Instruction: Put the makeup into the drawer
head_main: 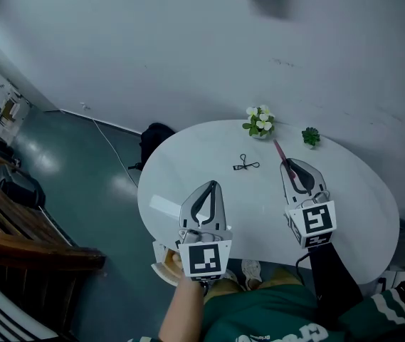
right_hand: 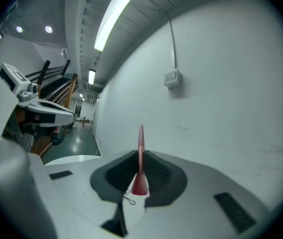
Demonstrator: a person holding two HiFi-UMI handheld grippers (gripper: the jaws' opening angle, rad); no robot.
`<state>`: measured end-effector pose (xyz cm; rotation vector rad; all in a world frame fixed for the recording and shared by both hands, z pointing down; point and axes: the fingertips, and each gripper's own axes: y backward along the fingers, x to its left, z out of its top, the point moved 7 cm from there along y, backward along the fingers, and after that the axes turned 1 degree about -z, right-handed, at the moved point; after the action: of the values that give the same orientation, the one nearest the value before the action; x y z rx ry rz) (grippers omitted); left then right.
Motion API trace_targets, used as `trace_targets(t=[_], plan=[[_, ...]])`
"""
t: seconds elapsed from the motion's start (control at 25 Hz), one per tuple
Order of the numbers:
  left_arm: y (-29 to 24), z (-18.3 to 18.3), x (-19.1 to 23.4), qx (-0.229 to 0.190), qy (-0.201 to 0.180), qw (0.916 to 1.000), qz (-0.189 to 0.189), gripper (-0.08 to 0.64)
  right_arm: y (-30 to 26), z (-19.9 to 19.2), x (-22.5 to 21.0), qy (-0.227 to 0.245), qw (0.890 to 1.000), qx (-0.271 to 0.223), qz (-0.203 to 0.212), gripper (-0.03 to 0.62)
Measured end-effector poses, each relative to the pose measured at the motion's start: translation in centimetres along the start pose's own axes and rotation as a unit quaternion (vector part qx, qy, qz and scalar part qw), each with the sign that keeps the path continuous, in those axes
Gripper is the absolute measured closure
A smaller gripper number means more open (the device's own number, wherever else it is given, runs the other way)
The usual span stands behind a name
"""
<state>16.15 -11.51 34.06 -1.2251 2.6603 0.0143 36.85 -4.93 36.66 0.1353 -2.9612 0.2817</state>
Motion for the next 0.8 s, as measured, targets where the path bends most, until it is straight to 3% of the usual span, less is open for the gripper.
trace_targets(t=[0.2,0.4,0.6,0.8], plan=[[-0.2,1.6,0.4,-0.02,-0.002,0.9998,0.009,0.56,2.9,4.5,-1.5,0.0,0.996,-0.082,-0.024,0.545],[0.3,2.0,0.3,-0.023,-0.009,0.9996,0.015,0.56,3.5,4.7,-1.7,-0.006,0.996,-0.087,-0.017,0.546],[2.4,1.7,1.6,-0.023,-0.017,0.9986,0.044,0.56,2.5,4.5,0.9,-0.008,0.996,-0.092,0.021,0.545],[6.7,0.9,5.1,-0.015,-0.017,0.9949,0.098,0.56,1.0,5.7,6.2,-0.003,0.992,-0.1,0.083,0.545]])
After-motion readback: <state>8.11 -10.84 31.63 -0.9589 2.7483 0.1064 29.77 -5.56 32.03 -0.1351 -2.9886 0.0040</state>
